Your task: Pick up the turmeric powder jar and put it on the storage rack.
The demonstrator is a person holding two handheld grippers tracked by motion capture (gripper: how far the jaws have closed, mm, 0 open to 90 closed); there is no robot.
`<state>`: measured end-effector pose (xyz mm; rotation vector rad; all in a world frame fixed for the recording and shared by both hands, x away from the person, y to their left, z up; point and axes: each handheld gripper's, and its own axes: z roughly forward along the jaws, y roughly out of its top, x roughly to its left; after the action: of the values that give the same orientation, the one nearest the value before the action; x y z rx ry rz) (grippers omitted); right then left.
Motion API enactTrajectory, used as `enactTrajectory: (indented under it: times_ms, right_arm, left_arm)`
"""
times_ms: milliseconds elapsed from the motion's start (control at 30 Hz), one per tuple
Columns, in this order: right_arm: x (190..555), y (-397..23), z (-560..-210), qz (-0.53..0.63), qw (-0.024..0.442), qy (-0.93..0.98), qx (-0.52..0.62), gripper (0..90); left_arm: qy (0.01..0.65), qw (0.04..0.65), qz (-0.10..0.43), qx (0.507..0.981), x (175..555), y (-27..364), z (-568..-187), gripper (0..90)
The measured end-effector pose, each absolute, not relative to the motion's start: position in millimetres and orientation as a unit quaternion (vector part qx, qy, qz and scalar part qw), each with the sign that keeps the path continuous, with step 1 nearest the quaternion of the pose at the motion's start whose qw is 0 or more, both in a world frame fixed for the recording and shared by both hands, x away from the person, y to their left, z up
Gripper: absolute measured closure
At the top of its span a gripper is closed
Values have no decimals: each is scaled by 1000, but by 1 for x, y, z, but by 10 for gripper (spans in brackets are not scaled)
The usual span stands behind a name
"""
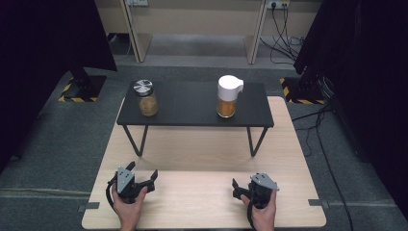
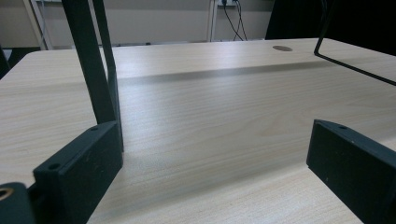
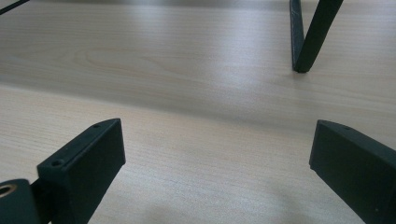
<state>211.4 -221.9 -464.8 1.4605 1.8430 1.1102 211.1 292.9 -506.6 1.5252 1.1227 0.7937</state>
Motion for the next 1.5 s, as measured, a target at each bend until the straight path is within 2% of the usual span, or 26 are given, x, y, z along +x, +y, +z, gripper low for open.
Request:
enactTrajectory:
  times_ms: [1500]
  right_arm:
    - [213,-223,-464,409,262,682,546,35]
  left_arm:
    - [468,519,329,635,211,294,-507,26]
